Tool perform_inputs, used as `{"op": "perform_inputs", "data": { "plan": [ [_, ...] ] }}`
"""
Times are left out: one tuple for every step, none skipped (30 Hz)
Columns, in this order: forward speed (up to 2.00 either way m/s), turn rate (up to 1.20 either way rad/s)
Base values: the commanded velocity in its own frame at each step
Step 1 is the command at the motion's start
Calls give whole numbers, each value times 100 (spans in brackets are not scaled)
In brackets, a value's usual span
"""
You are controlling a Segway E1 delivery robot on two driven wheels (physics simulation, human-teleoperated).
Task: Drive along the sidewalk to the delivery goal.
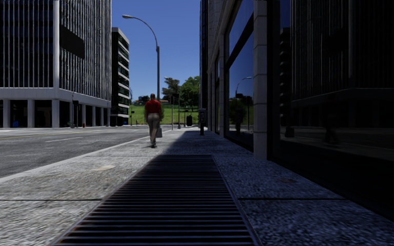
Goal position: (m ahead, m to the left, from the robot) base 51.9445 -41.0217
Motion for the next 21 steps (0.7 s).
{"op": "perform_inputs", "data": {
  "plan": [
    [198, 0],
    [193, 0],
    [190, 0],
    [191, 0],
    [195, 0],
    [195, 0],
    [200, 0],
    [200, 0],
    [200, 0],
    [200, 0],
    [200, 0],
    [200, 0],
    [200, 0],
    [200, 0],
    [200, 0],
    [200, 0],
    [200, 0],
    [200, 0],
    [200, 0],
    [200, 0],
    [200, 0]
  ]
}}
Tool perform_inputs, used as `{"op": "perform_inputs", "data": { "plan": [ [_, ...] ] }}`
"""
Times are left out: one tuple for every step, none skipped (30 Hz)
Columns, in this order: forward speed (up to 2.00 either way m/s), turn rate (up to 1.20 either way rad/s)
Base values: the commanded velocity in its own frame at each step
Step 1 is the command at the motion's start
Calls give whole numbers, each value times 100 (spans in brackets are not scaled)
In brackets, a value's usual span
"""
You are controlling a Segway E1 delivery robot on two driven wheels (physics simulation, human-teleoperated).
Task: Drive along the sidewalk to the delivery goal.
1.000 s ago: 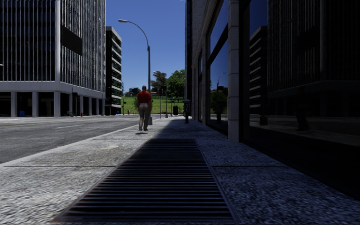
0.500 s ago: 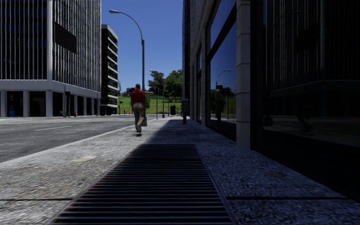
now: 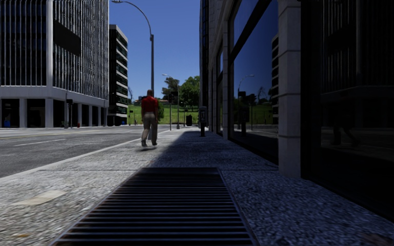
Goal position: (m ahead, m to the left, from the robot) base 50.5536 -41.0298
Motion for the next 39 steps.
{"op": "perform_inputs", "data": {
  "plan": [
    [200, 0],
    [200, 0],
    [200, 0],
    [200, 0],
    [200, 0],
    [200, 0],
    [200, 0],
    [200, 0],
    [200, 0],
    [200, 0],
    [200, 0],
    [200, 0],
    [200, 0],
    [200, 0],
    [200, 0],
    [200, 0],
    [200, 0],
    [200, 0],
    [200, 0],
    [200, 0],
    [200, 0],
    [200, 0],
    [200, 0],
    [200, 0],
    [200, 0],
    [200, 0],
    [200, 0],
    [200, 0],
    [200, 0],
    [200, 0],
    [200, 0],
    [200, 0],
    [200, 0],
    [200, 0],
    [200, 0],
    [200, 0],
    [200, 0],
    [200, 0],
    [200, 0]
  ]
}}
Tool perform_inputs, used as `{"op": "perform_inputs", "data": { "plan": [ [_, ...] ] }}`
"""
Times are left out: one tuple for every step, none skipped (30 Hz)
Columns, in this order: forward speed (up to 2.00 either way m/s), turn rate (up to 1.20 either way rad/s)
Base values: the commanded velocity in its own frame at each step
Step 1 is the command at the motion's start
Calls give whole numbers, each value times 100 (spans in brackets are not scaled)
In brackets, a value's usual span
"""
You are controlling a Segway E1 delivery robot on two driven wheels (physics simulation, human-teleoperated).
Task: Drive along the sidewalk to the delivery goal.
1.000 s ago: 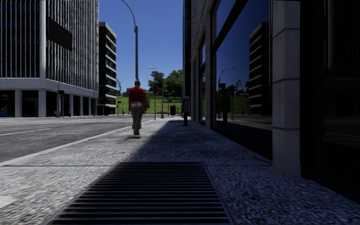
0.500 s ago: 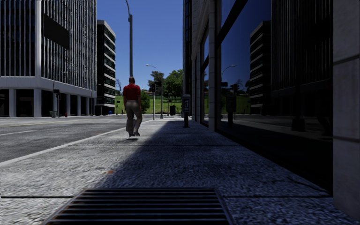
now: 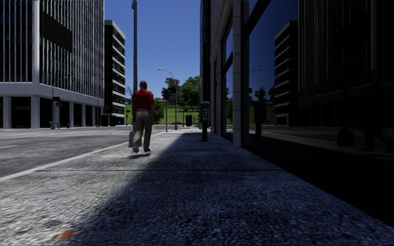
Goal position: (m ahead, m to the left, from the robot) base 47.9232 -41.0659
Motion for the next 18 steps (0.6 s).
{"op": "perform_inputs", "data": {
  "plan": [
    [200, 0],
    [200, 0],
    [200, 0],
    [200, 0],
    [200, 0],
    [200, 0],
    [200, 0],
    [200, 0],
    [200, 0],
    [200, 0],
    [200, 0],
    [200, 0],
    [200, 0],
    [200, 0],
    [200, 0],
    [200, 0],
    [200, 0],
    [200, 0]
  ]
}}
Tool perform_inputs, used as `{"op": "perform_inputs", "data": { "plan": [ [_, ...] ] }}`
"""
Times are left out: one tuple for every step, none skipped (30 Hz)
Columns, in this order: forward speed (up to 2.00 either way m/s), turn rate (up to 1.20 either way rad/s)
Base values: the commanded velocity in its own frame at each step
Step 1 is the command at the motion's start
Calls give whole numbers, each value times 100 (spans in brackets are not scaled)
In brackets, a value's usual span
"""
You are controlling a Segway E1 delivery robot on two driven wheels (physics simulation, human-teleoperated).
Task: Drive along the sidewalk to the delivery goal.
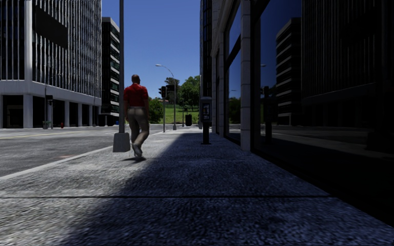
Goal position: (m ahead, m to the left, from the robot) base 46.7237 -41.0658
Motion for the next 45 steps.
{"op": "perform_inputs", "data": {
  "plan": [
    [200, 0],
    [200, 0],
    [200, 0],
    [200, 0],
    [200, 0],
    [200, 0],
    [200, 0],
    [200, 0],
    [200, 0],
    [200, 0],
    [200, 0],
    [200, 0],
    [200, 0],
    [200, 0],
    [200, 0],
    [200, 0],
    [200, 0],
    [200, 0],
    [200, 0],
    [200, 0],
    [200, 0],
    [200, 0],
    [200, 0],
    [200, 0],
    [200, 0],
    [200, 0],
    [200, 0],
    [200, 0],
    [200, 0],
    [200, 0],
    [200, 0],
    [200, 0],
    [200, 0],
    [200, 0],
    [200, 0],
    [200, 0],
    [200, 0],
    [200, 0],
    [200, 0],
    [200, 0],
    [200, 0],
    [195, 0],
    [171, 0],
    [156, 0],
    [156, 0]
  ]
}}
